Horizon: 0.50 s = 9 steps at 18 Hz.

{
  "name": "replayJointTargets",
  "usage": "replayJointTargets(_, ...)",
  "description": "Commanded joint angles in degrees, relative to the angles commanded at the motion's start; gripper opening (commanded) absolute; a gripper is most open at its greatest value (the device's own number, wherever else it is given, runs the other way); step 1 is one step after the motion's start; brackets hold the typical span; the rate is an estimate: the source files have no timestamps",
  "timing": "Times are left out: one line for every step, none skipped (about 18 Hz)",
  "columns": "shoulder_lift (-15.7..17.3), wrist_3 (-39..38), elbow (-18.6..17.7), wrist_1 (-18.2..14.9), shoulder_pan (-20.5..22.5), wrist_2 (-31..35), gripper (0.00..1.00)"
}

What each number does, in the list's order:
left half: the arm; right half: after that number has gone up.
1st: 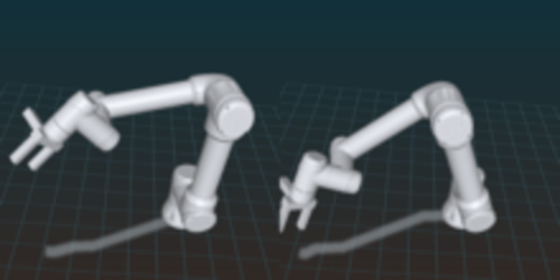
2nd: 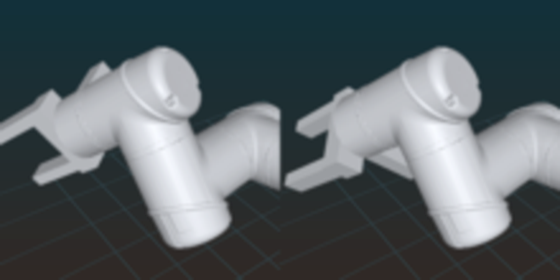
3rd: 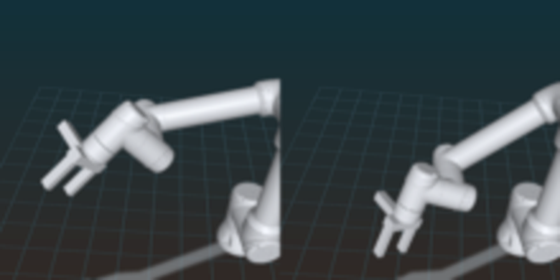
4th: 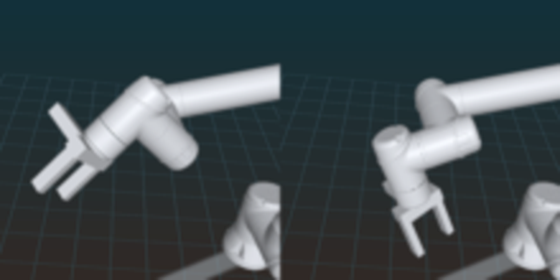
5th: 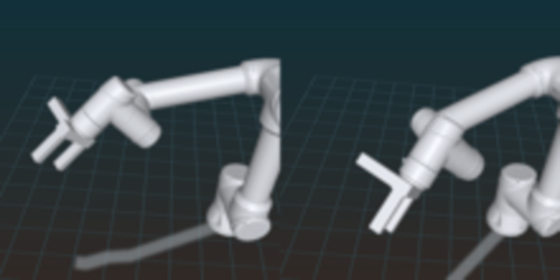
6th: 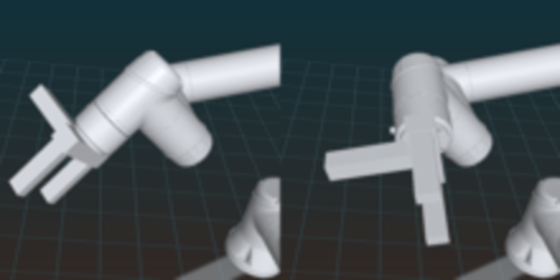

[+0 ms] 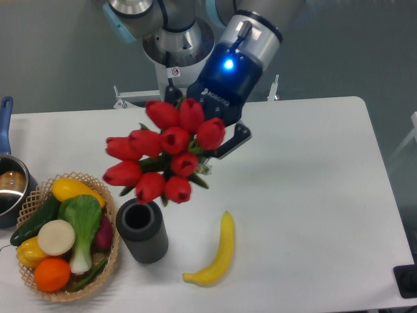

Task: Insert the flowers into the vase
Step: 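Carry the red tulip bunch with the gripper toward the black vase, then position the tulip stems above the black vase opening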

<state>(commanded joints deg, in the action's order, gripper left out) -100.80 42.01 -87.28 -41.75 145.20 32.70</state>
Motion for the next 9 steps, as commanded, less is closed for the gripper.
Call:
replayJointTargets(-1.8, -0.1, 1.4, 0.0, -2.5, -0.3, 0.4)
replayJointTargets(-3.2, 0.0, 2.2, 0.3, -4.4, -0.4, 0.4)
replayJointTargets(-3.6, 0.0, 2.2, 1.3, -4.7, -0.4, 0.4)
replayJointTargets(-3.9, 0.0, 2.3, 2.3, -5.3, -0.4, 0.4)
replayJointTargets(-4.3, 0.0, 2.3, 2.6, -6.5, -0.4, 0.4)
replayJointTargets(-4.7, -0.1, 2.3, 2.6, -7.9, -0.4, 0.4)
replayJointTargets(-4.8, 0.0, 2.2, 2.6, -8.9, -0.4, 0.4)
replayJointTargets(-5.4, 0.0, 2.3, 2.7, -9.1, -0.4, 0.4)
replayJointTargets(-5.5, -0.1, 2.6, 2.7, -9.2, -0.5, 0.4)
